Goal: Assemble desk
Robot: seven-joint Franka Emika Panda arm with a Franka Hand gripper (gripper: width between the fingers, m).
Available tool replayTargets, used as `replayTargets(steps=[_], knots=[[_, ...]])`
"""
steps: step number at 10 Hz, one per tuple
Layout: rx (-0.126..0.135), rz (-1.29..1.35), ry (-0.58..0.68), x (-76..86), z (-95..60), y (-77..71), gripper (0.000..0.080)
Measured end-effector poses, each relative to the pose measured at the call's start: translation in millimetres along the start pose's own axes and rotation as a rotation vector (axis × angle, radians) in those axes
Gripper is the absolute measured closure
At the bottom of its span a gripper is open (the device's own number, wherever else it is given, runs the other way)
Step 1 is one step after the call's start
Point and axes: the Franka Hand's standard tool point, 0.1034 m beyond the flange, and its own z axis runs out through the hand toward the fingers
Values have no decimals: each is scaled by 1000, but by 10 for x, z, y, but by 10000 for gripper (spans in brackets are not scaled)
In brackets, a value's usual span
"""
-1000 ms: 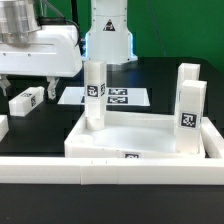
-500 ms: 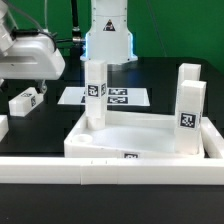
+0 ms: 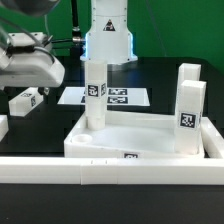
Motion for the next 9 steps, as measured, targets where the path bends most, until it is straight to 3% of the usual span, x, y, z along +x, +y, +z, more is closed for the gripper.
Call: replayTargets(steps=[3, 6, 9], knots=[[-23, 25, -221, -50, 166, 202, 150], [-31, 23, -206, 2, 163, 207, 150], [-31, 29, -222, 35, 270, 249, 150]])
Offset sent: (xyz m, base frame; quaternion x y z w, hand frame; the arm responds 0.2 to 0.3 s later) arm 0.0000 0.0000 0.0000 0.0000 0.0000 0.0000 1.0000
